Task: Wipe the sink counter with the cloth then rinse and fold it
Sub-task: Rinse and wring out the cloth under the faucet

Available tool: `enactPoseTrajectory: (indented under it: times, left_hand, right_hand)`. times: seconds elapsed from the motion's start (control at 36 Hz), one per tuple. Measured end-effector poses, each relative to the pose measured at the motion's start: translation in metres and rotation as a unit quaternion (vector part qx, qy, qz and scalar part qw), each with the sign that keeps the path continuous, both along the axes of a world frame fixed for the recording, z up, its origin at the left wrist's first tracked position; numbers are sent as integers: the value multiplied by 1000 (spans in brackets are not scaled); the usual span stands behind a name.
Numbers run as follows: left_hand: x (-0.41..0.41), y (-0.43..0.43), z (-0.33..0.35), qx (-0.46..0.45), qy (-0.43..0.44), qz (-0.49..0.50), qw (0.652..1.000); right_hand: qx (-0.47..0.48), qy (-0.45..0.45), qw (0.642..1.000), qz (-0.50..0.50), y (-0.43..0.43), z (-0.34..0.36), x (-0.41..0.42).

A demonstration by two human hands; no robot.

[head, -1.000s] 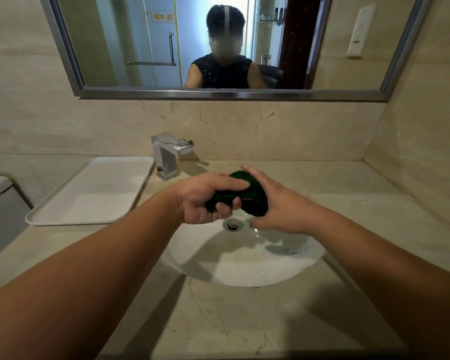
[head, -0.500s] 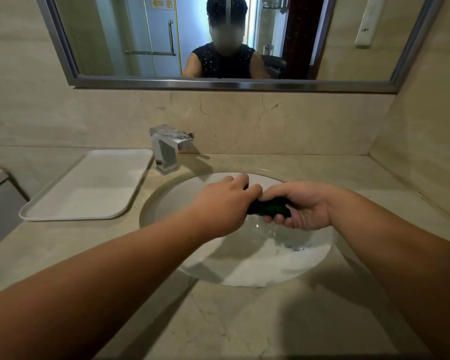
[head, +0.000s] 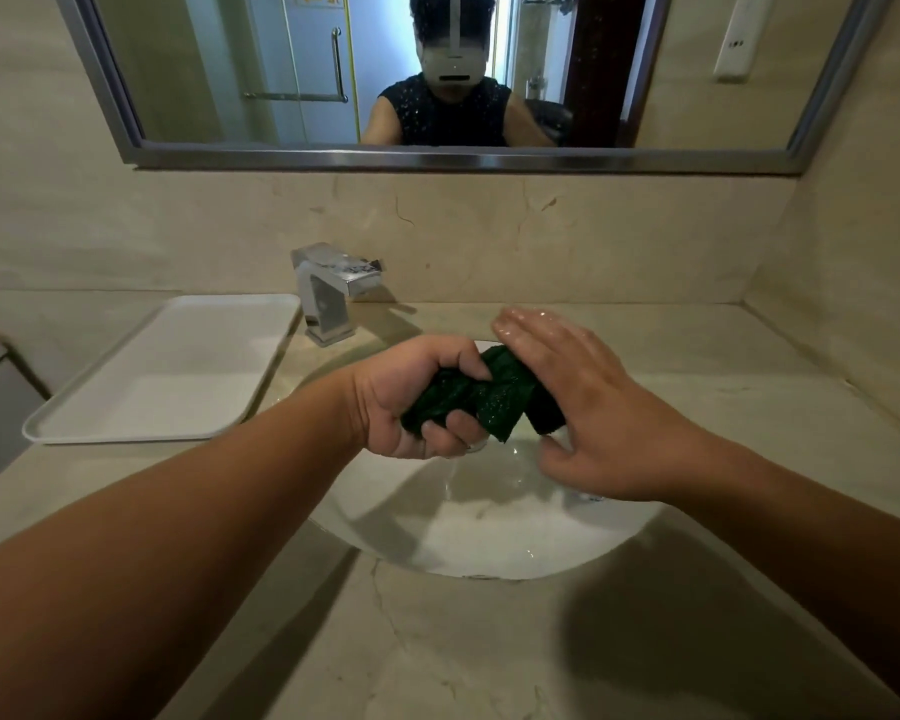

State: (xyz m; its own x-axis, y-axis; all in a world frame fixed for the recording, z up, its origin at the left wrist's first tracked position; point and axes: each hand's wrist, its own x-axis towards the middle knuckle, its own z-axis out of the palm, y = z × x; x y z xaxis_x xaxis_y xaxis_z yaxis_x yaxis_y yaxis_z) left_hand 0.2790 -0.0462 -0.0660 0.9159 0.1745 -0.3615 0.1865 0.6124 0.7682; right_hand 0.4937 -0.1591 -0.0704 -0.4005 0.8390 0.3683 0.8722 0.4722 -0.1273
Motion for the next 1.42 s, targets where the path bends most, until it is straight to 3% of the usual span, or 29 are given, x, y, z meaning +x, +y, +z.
enactPoseTrajectory:
  times: [0.06, 0.11, 0.17, 0.25, 0.33, 0.42, 0.47, 0.53, 0.58, 0.67, 0.72, 0.78, 0.81, 0.86, 0.97, 1.0, 1.06, 1.11, 1.19, 1.28, 1.36, 1.42]
  left_hand:
    - [1, 1, -2, -24, -19, -17, 999]
    - [5, 0, -2, -20, -14, -28, 999]
    - [11, -2, 1, 34, 17, -31, 999]
    - [19, -6, 10, 240, 106, -25, 965]
    - [27, -15, 17, 472, 200, 7, 859]
    - [34, -21, 19, 632, 260, 19, 730]
    - [35, -25, 18, 678, 267, 5, 685]
    - [33, -30, 17, 686, 268, -22, 676]
    - [33, -36, 14, 717, 270, -45, 641]
    - [39, -42, -1, 815, 260, -13, 518]
    - [42, -41, -10, 861, 248, 33, 443]
    - [43, -36, -10, 870, 242, 64, 425]
    - [43, -33, -7, 859, 244, 80, 442]
    - [42, -25, 2, 806, 255, 123, 520]
    - [37, -4, 15, 597, 258, 207, 731]
    - [34, 1, 16, 523, 253, 226, 782]
    - [28, 8, 21, 385, 248, 233, 858]
    - [21, 13, 27, 275, 227, 206, 911]
    - [13, 19, 34, 165, 177, 117, 963]
    - [10, 16, 36, 108, 121, -19, 987]
    - [12, 13, 39, 99, 104, -125, 982]
    - [12, 11, 45, 112, 103, -170, 974]
  right_hand:
    - [89, -41, 995, 8, 2, -4, 4]
    - [122, -46, 991, 6, 6, -5, 5]
    - [73, -38, 996, -30, 8, 0, 0]
    - [-46, -82, 991, -97, 14, 16, -1]
    - [-213, -42, 969, -120, 27, 25, -3]
    - [-380, 112, 906, -148, 37, 24, 0]
    - [-468, 175, 852, -155, 40, 25, 2]
    - [-529, 200, 809, -161, 43, 25, 5]
    - [-575, 217, 769, -173, 47, 24, 8]
    - [-643, 262, 699, -170, 51, 23, 15]
    - [-657, 294, 676, -160, 51, 25, 17]
    - [-638, 323, 678, -171, 52, 29, 16]
    - [-616, 341, 687, -180, 52, 31, 14]
    - [-549, 392, 711, -198, 50, 39, 7]
    - [-347, 520, 758, -186, 45, 50, -9]
    - [-282, 521, 786, -177, 43, 49, -13]
    - [-152, 425, 879, -156, 36, 42, -20]
    - [-55, 278, 951, -123, 25, 29, -27]
    - [77, 69, 992, -76, 19, 11, -28]
    - [227, -100, 968, -31, 28, 0, -19]
    - [336, -136, 931, 31, 32, 3, -15]
    - [360, -130, 921, 72, 33, 14, -15]
